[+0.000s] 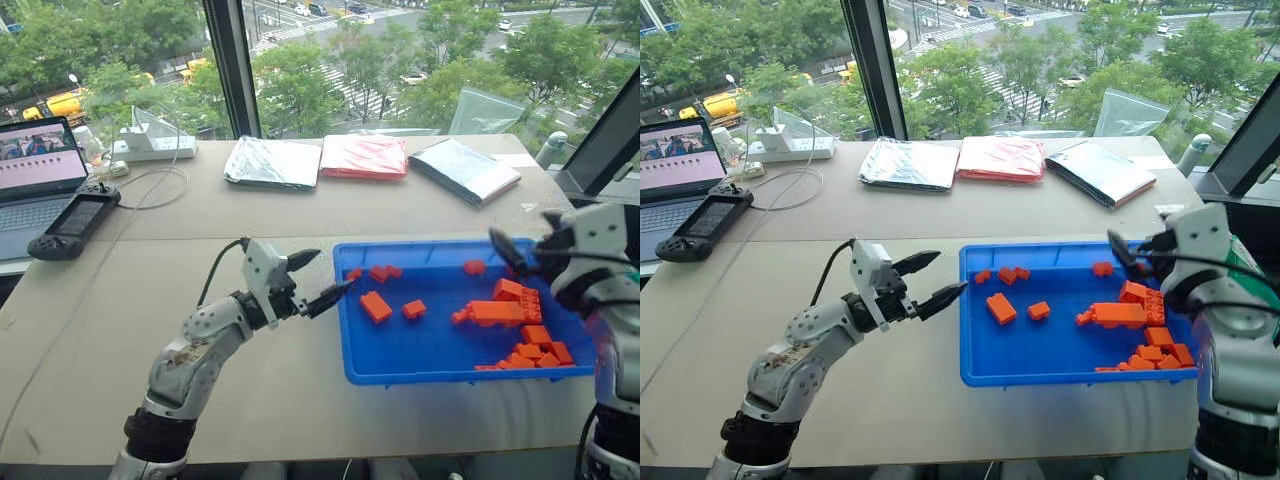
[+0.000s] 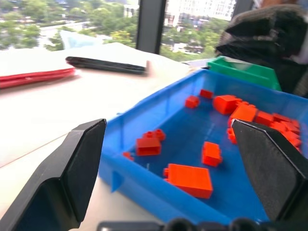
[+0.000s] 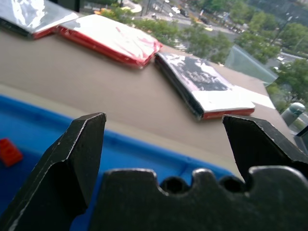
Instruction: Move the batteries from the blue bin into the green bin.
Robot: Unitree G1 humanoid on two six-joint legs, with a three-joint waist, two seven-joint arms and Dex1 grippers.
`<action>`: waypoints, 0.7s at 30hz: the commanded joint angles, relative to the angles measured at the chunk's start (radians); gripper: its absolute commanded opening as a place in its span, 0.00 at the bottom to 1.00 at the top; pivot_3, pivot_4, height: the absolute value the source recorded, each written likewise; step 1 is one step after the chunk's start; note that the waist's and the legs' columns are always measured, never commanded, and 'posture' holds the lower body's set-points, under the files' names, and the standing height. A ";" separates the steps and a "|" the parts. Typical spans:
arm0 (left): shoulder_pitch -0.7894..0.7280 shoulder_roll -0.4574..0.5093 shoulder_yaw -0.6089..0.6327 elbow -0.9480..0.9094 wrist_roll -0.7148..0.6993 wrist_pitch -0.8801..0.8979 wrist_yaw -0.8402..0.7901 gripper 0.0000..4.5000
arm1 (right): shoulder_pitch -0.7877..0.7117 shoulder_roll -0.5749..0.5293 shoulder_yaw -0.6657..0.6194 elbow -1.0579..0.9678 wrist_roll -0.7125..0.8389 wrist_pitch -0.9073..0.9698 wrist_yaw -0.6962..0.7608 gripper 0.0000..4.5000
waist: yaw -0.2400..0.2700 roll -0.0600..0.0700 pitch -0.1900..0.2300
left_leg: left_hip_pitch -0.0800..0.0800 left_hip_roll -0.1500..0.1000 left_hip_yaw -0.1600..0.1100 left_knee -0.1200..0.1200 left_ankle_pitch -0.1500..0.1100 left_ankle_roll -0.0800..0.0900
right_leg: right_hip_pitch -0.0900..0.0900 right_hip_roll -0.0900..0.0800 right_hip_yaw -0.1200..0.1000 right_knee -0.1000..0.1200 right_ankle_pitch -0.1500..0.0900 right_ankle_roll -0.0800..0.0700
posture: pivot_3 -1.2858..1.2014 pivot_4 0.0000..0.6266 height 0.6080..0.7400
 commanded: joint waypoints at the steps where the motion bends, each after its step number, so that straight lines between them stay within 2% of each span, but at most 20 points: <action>1: 0.009 -0.048 0.053 -0.068 0.038 0.042 0.168 1.00 | 0.027 0.010 -0.021 -0.114 0.025 0.011 -0.034 1.00 | 0.002 0.000 0.000 | 0.001 0.000 0.000 0.000 0.000 0.000 | 0.000 0.000 0.000 -0.001 0.000 0.000 | 0.52 0.24 1.00; 6: 0.010 -0.149 0.110 -0.081 0.062 0.091 0.360 1.00 | 0.070 0.120 0.010 -0.149 -0.040 0.004 -0.187 1.00 | 0.009 -0.001 0.000 | 0.001 0.000 -0.001 0.000 0.001 -0.001 | 0.000 0.000 0.000 0.000 0.000 0.000 | 0.52 0.24 1.00; 11: 0.005 -0.187 0.113 -0.021 0.137 0.066 0.450 1.00 | 0.090 0.188 0.025 -0.119 -0.111 -0.044 -0.305 1.00 | 0.016 -0.002 -0.001 | 0.002 -0.002 0.000 0.000 0.001 -0.002 | 0.001 -0.001 0.000 0.000 0.000 0.000 | 0.52 0.24 1.00; 21: 0.011 -0.228 0.122 0.013 0.175 0.055 0.492 1.00 | 0.090 0.201 0.042 -0.060 -0.141 -0.120 -0.346 1.00 | 0.012 -0.002 -0.001 | 0.003 -0.001 0.000 0.000 0.001 -0.002 | 0.001 0.000 0.000 0.000 0.000 0.000 | 0.52 0.24 1.00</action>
